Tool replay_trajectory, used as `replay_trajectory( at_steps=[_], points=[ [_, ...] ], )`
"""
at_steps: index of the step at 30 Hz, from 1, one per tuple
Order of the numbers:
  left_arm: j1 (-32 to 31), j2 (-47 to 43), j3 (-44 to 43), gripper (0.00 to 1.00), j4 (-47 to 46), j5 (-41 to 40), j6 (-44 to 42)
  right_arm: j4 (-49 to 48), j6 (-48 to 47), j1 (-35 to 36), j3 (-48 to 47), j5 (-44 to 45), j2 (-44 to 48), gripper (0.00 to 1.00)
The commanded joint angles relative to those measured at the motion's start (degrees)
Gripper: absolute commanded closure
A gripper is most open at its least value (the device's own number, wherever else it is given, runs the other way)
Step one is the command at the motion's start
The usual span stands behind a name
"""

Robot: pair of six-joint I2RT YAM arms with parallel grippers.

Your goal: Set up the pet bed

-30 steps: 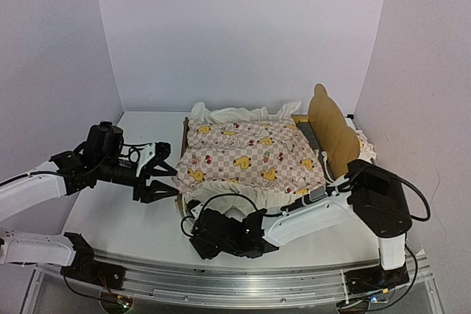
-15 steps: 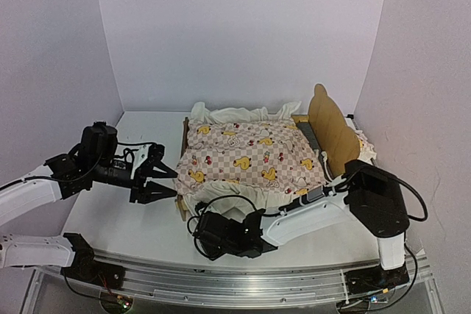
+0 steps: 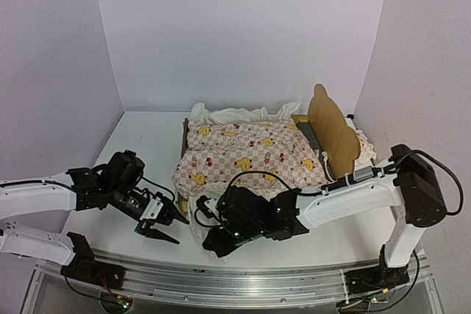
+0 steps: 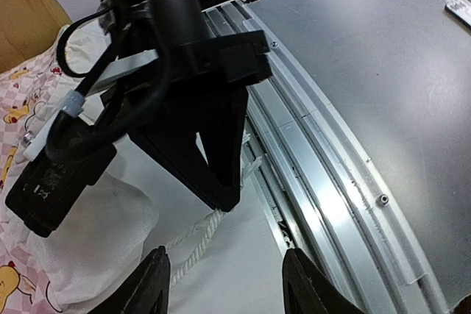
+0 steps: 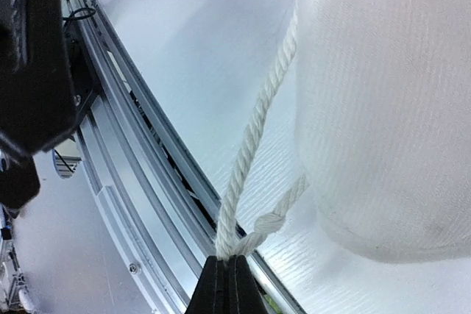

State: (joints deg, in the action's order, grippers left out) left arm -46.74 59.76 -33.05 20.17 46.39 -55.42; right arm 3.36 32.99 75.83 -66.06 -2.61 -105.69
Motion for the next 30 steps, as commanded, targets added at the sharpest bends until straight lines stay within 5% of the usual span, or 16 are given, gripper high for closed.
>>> replay_trajectory(
  at_steps=[1,8,14,20,30],
  points=[
    [-1.03,0.87,3.30,0.44,-10.48,0.35,-6.50,-8.49,3.83,-1.50,3.61,-7.85,1.77,1.00],
    [-4.22,9.41,6.91,0.41,-21.98,-4.99,-6.00,-13.96,9.13,-2.82,7.21,-8.02,0.76,0.98],
    [-4.36,12.97,6.97,0.43,-24.82,-4.20,-7.10,-4.81,13.43,-3.06,9.57,5.25,0.68,0.72],
    [-5.50,15.95,6.08,0.48,-22.04,-3.23,-9.61,2.55,6.78,-1.84,7.91,11.42,2.58,0.60],
    [-9.39,21.84,4.28,0.57,-21.06,-3.46,-14.30,-2.87,-3.26,2.75,7.30,15.30,-2.94,0.55]
  ],
)
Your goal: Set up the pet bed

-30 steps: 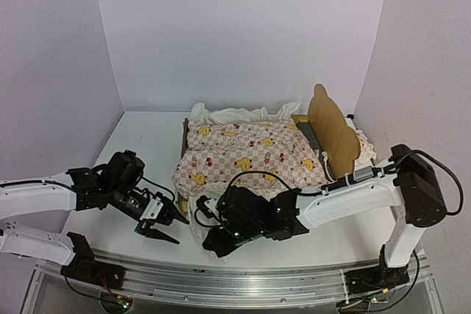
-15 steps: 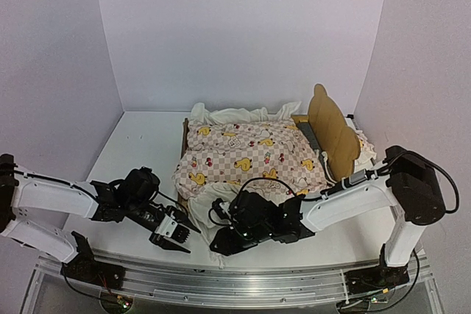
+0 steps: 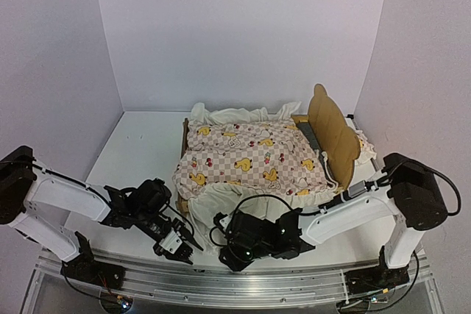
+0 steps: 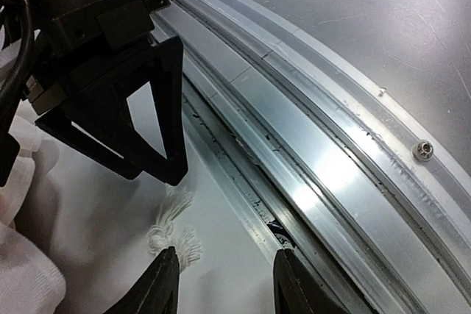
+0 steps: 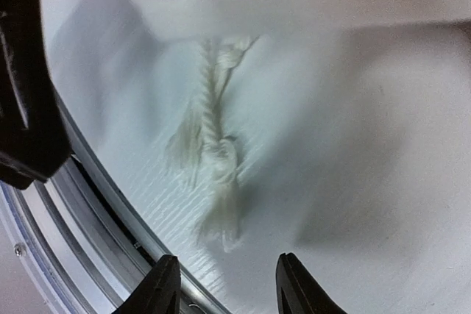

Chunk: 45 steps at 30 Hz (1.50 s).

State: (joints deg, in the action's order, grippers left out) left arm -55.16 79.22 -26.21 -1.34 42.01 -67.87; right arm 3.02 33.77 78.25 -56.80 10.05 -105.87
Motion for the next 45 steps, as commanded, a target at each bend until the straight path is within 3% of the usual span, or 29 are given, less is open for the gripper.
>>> replay_trajectory(
  at_steps=[1,4,9,11,21,25,31,37,41,45],
  points=[
    [-1.00,3.02,-2.92,0.58,0.28,0.59,-1.54,-2.58,-4.13,0.33,-2.63,2.42,-3.46,0.55],
    [-1.00,4.31,-3.16,0.59,-0.57,-1.28,-1.23,-2.04,-3.53,0.32,-3.67,3.25,-5.09,0.60],
    [-1.00,5.95,-3.82,0.59,-2.43,-2.94,-0.44,2.89,-2.42,0.32,-3.51,8.92,-5.43,0.92],
    [-1.03,6.80,-4.76,0.58,-3.21,-3.10,0.34,3.08,-3.03,0.23,-3.17,9.79,-4.49,1.00],
    [-1.41,13.19,-9.34,0.51,-2.79,-5.59,-1.58,3.57,-2.00,-2.61,-1.92,11.39,2.63,1.00],
    [-1.83,15.62,-10.85,0.53,-2.09,-7.37,-2.49,3.57,-3.14,-2.65,-2.82,10.95,2.64,1.00],
    [-1.97,17.51,-11.63,0.67,-2.40,-10.73,-4.76,3.57,-3.41,-2.68,-2.19,10.77,3.10,1.00],
    [-1.97,17.87,-10.57,0.99,-3.18,-11.05,-8.22,3.57,-3.70,-2.68,-1.34,10.21,3.48,1.00],
    [-1.97,16.00,-10.94,1.00,-3.14,-11.64,-5.30,3.57,-3.73,-2.75,-0.47,8.21,3.65,1.00],
    [-0.34,11.54,-15.89,1.00,5.69,-13.28,8.33,3.49,-4.32,-2.74,0.03,0.70,3.58,1.00]
  ],
)
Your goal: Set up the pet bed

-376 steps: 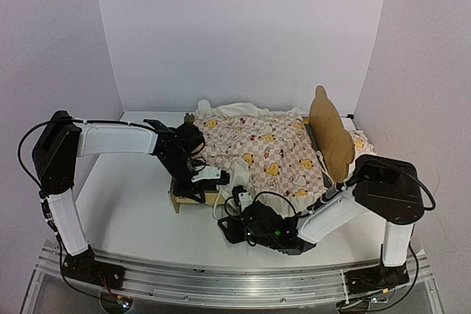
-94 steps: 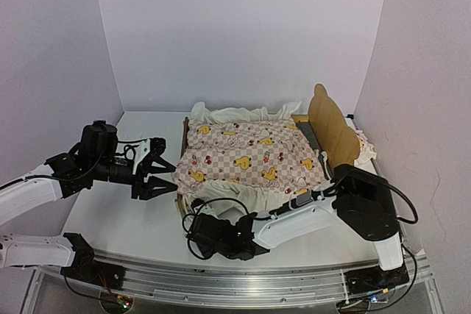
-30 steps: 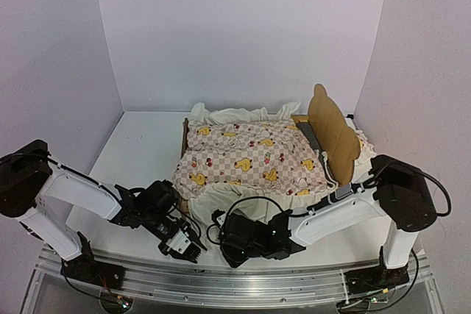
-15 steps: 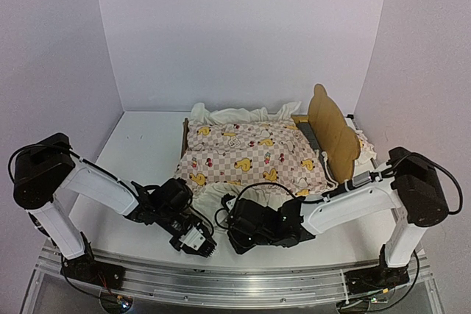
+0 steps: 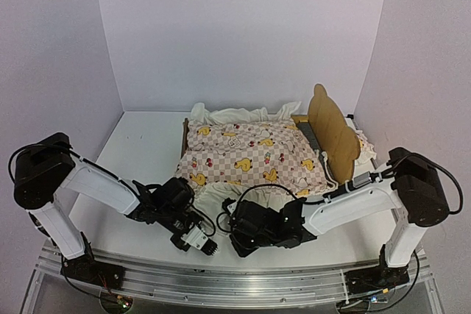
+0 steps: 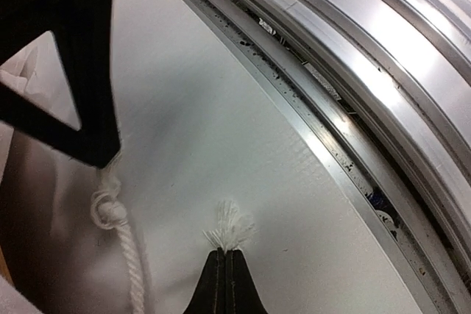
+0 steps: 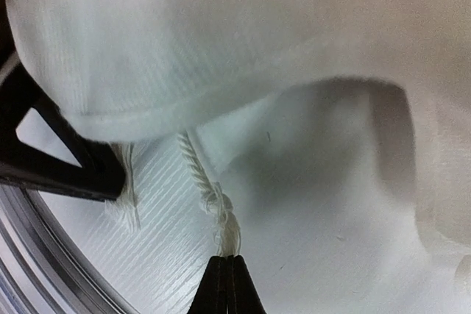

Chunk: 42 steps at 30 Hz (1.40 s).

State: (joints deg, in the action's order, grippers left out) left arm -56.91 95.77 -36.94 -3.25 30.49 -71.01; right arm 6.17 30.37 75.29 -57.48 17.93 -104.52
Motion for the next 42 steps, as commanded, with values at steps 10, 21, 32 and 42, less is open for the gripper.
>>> replay_trajectory(
  at_steps=[10,21,32,42],
  points=[
    [9.05,-15.27,-14.58,1.00,33.34,3.86,39.49,-3.47,-2.34,-0.35,-1.53,-21.08,-0.44,0.79],
    [12.24,-21.63,-10.48,1.00,28.46,1.67,80.22,-21.28,9.03,-4.78,-0.48,-7.20,-2.62,0.61],
    [14.61,-24.16,0.09,1.00,17.24,-0.41,87.18,-34.87,13.63,-4.80,-4.90,-0.06,-11.25,0.65],
    [14.76,-24.25,1.36,1.00,6.72,6.65,77.62,-37.45,11.58,-10.14,-4.05,1.97,-7.24,0.70]
  ],
)
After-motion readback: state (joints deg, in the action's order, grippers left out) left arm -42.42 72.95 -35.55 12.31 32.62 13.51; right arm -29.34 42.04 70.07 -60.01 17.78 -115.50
